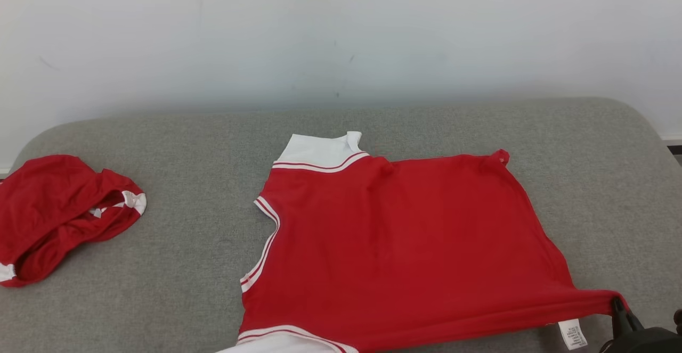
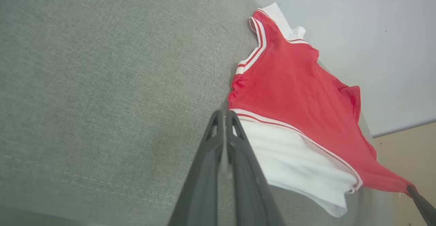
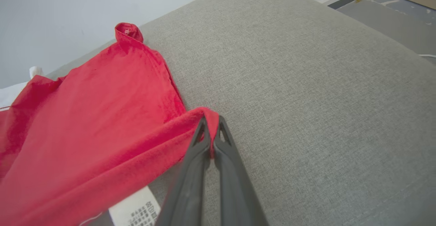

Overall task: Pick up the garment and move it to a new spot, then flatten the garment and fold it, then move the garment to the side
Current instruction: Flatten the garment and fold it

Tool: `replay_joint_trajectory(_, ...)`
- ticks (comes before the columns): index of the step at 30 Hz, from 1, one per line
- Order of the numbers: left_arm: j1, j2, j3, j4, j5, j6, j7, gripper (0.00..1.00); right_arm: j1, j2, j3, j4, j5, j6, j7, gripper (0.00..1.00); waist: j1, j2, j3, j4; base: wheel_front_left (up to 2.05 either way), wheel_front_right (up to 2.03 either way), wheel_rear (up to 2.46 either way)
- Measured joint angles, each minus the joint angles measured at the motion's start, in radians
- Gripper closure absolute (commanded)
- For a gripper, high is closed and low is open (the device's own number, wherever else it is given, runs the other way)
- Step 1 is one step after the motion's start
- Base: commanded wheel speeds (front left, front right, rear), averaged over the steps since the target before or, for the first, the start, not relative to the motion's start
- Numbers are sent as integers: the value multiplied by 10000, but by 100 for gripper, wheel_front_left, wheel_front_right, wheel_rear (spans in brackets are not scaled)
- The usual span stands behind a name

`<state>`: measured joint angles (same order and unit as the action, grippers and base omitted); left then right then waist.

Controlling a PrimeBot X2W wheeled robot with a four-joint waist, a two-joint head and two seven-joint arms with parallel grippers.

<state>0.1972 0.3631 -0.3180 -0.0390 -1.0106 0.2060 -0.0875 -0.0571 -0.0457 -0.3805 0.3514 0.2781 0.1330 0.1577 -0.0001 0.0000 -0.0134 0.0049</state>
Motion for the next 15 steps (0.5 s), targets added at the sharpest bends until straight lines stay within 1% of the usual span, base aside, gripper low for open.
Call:
replay_joint_trajectory(3,48,-12,61,-226,-19,82,4,100,212,2,81,-537,125,0,184,100,0,0,-12,-28,0,0,0)
replay_joint_trajectory(6,-57,-125,146,-397,-35,105,-146,100,244,-8,487,-1072,514,0,178,100,0,0,-1,-87,0,0,0)
replay_joint_trajectory(11,-540,-155,165,-458,0,48,-238,100,177,-19,779,-1534,579,-8,109,100,1,0,29,-150,0,0,0)
replay_joint_trajectory(15,-814,-163,151,-474,90,48,-242,100,151,-27,1011,-1818,558,-8,253,100,0,0,89,-194,0,0,0)
